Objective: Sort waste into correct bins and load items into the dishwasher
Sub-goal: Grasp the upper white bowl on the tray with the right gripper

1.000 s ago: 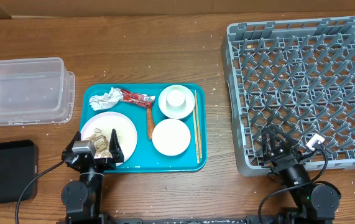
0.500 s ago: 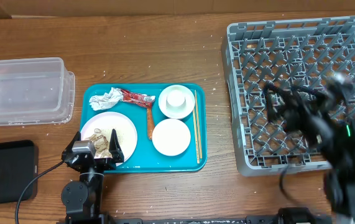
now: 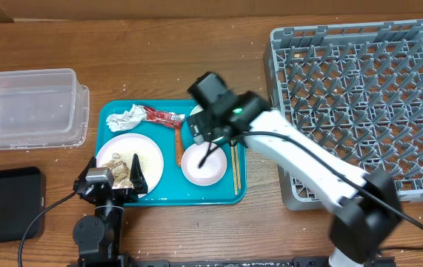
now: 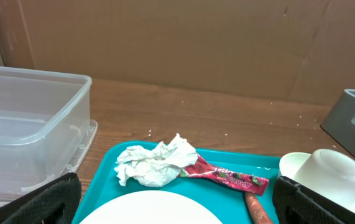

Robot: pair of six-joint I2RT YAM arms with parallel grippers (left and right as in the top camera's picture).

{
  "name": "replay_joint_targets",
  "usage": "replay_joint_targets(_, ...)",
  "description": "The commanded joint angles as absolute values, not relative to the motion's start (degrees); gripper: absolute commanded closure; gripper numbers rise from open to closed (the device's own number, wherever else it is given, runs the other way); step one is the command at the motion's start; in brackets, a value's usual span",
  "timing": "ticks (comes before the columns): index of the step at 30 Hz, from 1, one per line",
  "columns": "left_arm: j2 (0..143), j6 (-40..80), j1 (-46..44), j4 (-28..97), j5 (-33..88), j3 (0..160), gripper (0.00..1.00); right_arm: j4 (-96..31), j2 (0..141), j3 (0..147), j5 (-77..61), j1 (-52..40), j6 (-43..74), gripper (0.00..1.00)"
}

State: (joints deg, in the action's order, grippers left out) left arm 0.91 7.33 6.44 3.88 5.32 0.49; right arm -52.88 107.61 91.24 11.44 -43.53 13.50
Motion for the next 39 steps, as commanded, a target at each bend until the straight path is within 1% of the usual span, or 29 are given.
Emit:
replay_joint_targets(1, 0.36, 7.73, 6.63, 4.01, 5.41, 0.27, 0.00, -50.54, 109.40, 93.03, 12.16, -43.35, 13.74, 0.00)
replay_joint_targets(5, 0.36, 7.73, 6.63, 3.99, 5.41, 0.27, 0.00, -44.58, 110.80, 92.99, 3.14, -43.35, 13.69, 0.00)
replay_joint_targets(10, 0.36, 7.73, 6.63, 3.99, 5.41, 0.27, 0.00, -43.24, 112.03, 92.97, 5.96, -43.22, 13.69, 0.00)
replay_joint_targets(12, 0.36, 7.73, 6.63, 3.99, 5.41, 0.27, 0.00, -43.55, 113.27, 92.97, 9.82, -42.98, 14.31, 0.00)
replay_joint_targets(15, 0.36, 7.73, 6.63, 3.99, 5.41, 0.27, 0.00, -44.01, 114.65, 92.97, 13.28, -41.98, 20.60, 0.00)
replay_joint_targets(17, 0.36, 7.73, 6.63, 3.99, 5.41, 0.27, 0.00, -44.01, 115.35, 92.97, 12.40, -40.93, 22.59, 0.00)
replay_joint_targets(24, 0.36, 7.73, 6.63, 3.99, 5.41, 0.27, 0.00, -43.77, 118.15, 92.97, 6.11, -40.40, 22.61, 0.00)
replay_joint_targets(26, 0.36, 7.73, 6.63, 3.99, 5.41, 0.27, 0.00, -43.79, 118.45, 92.97, 6.11, -40.40, 22.61, 0.09)
replay_joint_targets(27, 0.36, 7.73, 6.63, 3.99, 5.41, 0.27, 0.00, -43.81, 118.45, 92.97, 6.09, -40.40, 22.85, 0.16)
replay_joint_targets(28, 0.36, 7.73, 6.63, 4.01, 5.41, 0.27, 0.00, -43.86, 118.45, 92.97, 6.09, -40.40, 23.20, 0.20)
replay_joint_targets(33, 0.36, 7.73, 6.63, 4.01, 5.41, 0.27, 0.00, -44.31, 118.45, 92.97, 5.87, -40.42, 25.56, 0.21)
replay_joint_targets(35, 0.36, 7.73, 6.63, 3.99, 5.41, 0.27, 0.00, -44.64, 118.45, 92.97, 5.89, -40.42, 25.58, 0.30)
replay_joint_targets(36, 0.36, 7.73, 6.63, 3.99, 5.41, 0.27, 0.00, -44.73, 118.45, 92.97, 5.91, -40.42, 26.26, 0.31)
replay_joint_targets(39, 0.36, 7.73, 6.63, 3.99, 5.41, 0.27, 0.00, -44.45, 117.49, 93.08, 5.89, -40.42, 28.80, 0.31)
